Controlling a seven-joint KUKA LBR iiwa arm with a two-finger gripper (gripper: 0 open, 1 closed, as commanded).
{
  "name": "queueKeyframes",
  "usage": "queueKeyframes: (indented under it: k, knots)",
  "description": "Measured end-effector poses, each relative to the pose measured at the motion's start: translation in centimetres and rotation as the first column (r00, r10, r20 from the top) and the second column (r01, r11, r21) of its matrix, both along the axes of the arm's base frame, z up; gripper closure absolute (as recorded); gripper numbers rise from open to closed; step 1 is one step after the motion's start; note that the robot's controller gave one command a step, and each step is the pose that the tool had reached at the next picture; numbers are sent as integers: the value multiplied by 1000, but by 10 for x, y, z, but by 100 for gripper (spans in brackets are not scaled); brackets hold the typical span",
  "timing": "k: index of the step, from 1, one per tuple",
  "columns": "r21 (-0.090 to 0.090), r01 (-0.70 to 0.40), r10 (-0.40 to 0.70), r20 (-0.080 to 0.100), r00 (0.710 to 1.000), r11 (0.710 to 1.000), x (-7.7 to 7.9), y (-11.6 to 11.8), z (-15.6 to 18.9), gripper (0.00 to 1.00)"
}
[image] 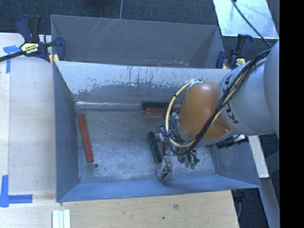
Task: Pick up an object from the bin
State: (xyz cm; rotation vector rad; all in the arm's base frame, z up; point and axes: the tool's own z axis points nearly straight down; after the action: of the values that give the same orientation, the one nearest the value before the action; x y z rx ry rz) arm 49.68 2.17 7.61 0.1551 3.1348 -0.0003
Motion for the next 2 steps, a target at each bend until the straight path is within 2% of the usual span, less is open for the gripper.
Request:
queueKeyframes:
  k: [1,2]
  knots:
    - [0,0,0,0,1000,1000,0,0,0,100]
    - [0,-205,205,-2,979,979,-13,-27,-6,100]
